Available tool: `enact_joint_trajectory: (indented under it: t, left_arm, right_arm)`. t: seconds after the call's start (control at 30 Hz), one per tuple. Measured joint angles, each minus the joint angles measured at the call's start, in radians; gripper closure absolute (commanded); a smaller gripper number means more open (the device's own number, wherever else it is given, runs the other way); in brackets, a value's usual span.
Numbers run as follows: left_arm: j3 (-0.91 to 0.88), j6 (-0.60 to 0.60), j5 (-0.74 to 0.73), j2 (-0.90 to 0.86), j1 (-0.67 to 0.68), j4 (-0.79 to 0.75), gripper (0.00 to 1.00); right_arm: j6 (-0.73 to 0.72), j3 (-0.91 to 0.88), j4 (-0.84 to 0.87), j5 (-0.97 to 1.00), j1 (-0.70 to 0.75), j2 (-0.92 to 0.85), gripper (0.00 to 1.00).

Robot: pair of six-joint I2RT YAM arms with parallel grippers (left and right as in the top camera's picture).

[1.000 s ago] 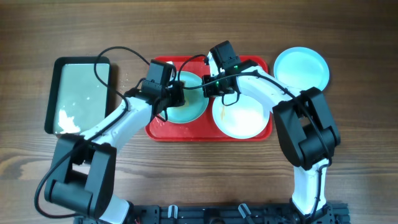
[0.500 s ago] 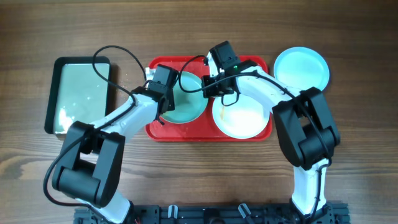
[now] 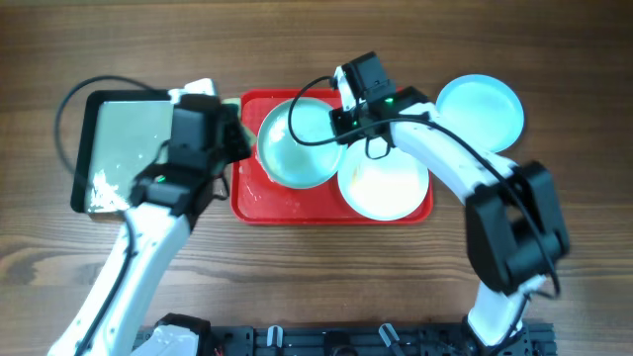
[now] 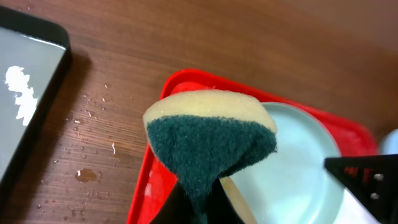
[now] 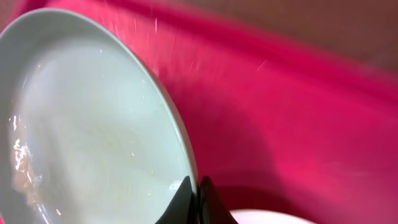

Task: Clean dirty plates on tray and stack at the side
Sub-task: 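Lift the scrubbed teal plate with the right gripper and stack it on the right plate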

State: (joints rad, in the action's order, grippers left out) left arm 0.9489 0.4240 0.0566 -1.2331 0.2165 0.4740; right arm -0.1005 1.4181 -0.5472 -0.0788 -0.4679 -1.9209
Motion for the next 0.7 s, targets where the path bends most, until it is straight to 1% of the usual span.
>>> enact_joint_trajectory:
  t: [0.07, 0.17, 0.27, 0.37, 0.5, 0.63, 0.7]
  left_arm:
    - [0.0, 0.005, -0.056, 0.036, -0.057, 0.025, 0.96]
    - [0.0, 0.011, -0.098, 0.048, -0.131, 0.075, 0.96]
    - [0.0, 0.016, -0.114, 0.048, -0.216, 0.13, 0.96]
    - [0.0, 0.016, -0.119, 0.048, -0.283, 0.172, 0.96]
    - [0.0, 0.017, -0.12, 0.048, -0.325, 0.205, 0.96]
    - [0.0, 0.02, -0.124, 0.048, -0.326, 0.207, 0.96]
    - [0.0, 0.023, -0.127, 0.048, -0.326, 0.207, 0.96]
  right_arm:
    - [0.078, 0.011, 0.001, 0.079, -0.006, 0.066, 0.96]
    - [0.219, 0.018, 0.006, 0.243, -0.042, 0.164, 0.96]
    - [0.385, 0.02, 0.058, 0.421, -0.12, 0.226, 0.96]
    - [0.57, 0.024, 0.126, 0.588, -0.208, 0.238, 0.96]
    - [0.861, 0.024, 0.234, 0.783, -0.326, 0.238, 0.96]
    - [1.146, 0.024, 0.334, 0.893, -0.413, 0.238, 0.96]
    - [1.261, 0.024, 0.402, 0.937, -0.453, 0.238, 0.96]
